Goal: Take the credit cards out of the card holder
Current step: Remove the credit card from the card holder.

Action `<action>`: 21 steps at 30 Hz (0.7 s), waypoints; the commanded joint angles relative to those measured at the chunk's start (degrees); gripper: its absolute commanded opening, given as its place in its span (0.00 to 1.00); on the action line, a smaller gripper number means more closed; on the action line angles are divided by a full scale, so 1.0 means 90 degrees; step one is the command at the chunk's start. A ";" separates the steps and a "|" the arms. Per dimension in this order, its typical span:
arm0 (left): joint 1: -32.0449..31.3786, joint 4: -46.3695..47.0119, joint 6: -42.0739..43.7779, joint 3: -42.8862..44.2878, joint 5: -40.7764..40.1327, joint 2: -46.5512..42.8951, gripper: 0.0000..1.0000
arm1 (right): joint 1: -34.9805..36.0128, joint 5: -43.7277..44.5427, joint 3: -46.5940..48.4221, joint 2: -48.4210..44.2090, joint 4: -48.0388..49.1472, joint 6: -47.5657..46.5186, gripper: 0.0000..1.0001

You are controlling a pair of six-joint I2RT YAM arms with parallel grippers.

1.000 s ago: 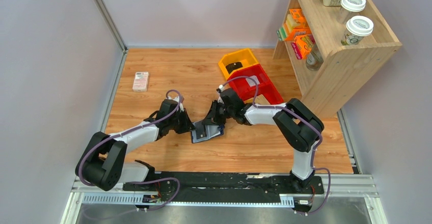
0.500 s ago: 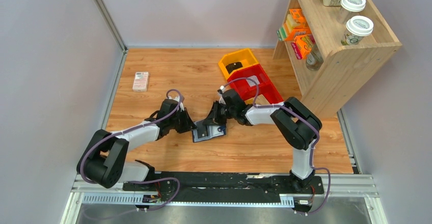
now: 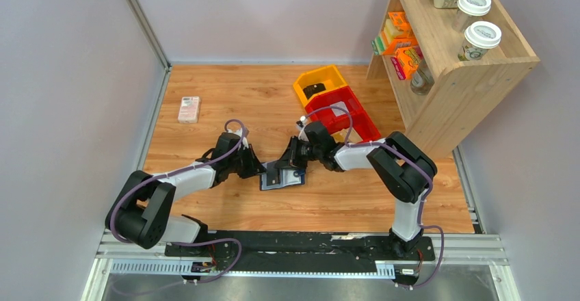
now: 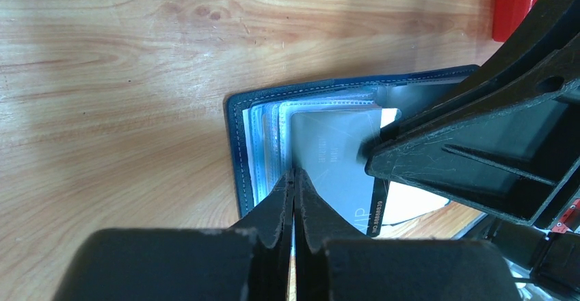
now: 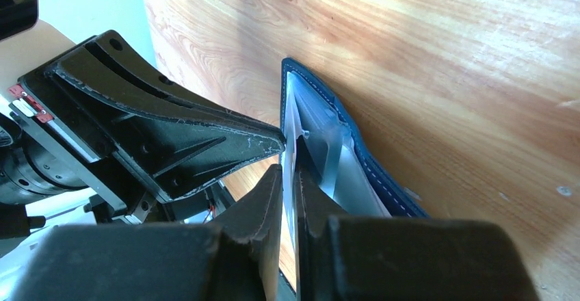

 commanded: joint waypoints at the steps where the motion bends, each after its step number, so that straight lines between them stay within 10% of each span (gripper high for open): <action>1: -0.0059 -0.1266 0.0335 -0.0442 -0.0728 0.0489 0.00 | -0.0025 -0.0416 -0.0044 -0.0387 0.0722 0.0154 0.12; 21: -0.0050 -0.1256 0.0354 -0.0432 -0.0806 0.0519 0.00 | -0.0406 -0.0143 -0.0688 -0.1050 0.0226 -0.0226 0.00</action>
